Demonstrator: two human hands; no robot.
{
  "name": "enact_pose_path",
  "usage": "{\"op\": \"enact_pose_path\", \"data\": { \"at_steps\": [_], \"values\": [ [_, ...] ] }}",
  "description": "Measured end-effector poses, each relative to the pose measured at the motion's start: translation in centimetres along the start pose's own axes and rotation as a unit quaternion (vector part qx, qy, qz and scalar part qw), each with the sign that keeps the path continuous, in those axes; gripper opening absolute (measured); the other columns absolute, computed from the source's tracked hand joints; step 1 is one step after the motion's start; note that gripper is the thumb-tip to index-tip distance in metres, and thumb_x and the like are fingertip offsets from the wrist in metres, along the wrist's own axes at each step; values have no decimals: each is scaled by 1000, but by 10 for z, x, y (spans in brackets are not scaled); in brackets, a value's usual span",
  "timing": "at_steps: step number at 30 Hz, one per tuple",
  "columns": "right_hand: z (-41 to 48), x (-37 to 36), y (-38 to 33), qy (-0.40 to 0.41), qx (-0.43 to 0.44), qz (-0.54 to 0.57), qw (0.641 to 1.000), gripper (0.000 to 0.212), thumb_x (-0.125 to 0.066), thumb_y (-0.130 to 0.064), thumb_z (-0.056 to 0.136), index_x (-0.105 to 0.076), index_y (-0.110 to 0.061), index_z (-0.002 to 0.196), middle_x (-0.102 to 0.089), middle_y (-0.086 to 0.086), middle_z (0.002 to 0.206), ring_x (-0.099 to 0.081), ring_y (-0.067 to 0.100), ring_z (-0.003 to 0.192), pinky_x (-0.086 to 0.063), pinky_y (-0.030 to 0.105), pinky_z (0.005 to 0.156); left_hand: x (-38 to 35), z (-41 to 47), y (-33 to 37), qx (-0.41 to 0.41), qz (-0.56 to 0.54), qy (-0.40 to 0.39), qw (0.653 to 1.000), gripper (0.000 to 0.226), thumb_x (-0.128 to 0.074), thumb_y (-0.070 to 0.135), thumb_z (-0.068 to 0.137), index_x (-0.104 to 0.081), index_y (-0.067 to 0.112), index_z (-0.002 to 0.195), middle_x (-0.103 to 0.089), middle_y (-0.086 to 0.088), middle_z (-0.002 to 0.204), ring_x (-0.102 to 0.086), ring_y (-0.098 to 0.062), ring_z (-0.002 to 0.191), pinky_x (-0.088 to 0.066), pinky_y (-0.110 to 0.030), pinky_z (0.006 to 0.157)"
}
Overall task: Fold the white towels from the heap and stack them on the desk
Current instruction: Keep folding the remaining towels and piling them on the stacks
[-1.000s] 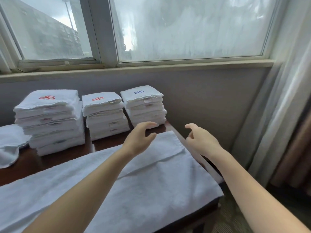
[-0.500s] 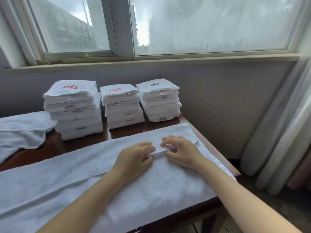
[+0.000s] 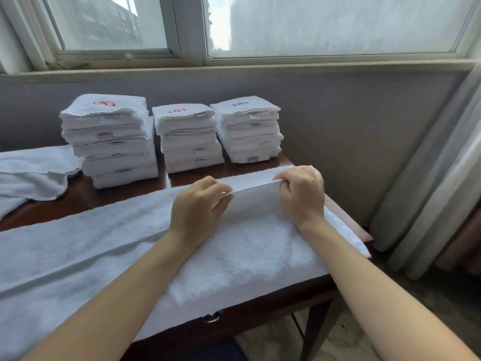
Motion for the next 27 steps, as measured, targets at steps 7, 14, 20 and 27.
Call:
{"op": "enact_pose_path", "data": {
  "at_steps": [7,14,20,27],
  "values": [
    [-1,4,-3,31,3,-29,999,27,-53,4,77,-71,-14,70,-69,-5,73,-54,21,79,-22,28,92,0,-2,6,-24,-28,-36,999,10,-75,27,86,-72,21,80,-54,10,68,-46,-9,55,-34,-23,47],
    [0,-3,4,-59,-37,-75,995,38,-27,-19,75,-58,-11,54,-57,-1,57,-50,19,74,-20,26,90,0,-4,6,-19,-34,-96,995,14,-74,36,86,-73,25,77,-45,15,56,-41,-6,48,-32,-22,47],
    [-1,-3,-1,-40,-10,-73,997,35,-35,-24,81,-60,-14,60,-57,-4,60,-48,19,72,-24,32,91,3,-2,9,8,-35,-121,992,48,-44,57,92,-75,23,80,-56,13,59,-49,-7,52,-35,-24,47],
    [25,-34,-38,-276,46,-1,960,47,-40,-8,96,-54,-22,139,-55,0,142,-43,19,135,-37,38,108,-11,35,-3,130,16,-165,978,40,-48,23,97,-54,22,137,-59,4,134,-53,-16,122,-46,-32,95]
  ]
}}
Point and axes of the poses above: each hand's wrist, its own z-axis towards the middle knuckle, its own x-axis out of the back of the hand, y = z × x, the point moved 1 cm from there along z, towards the middle knuckle
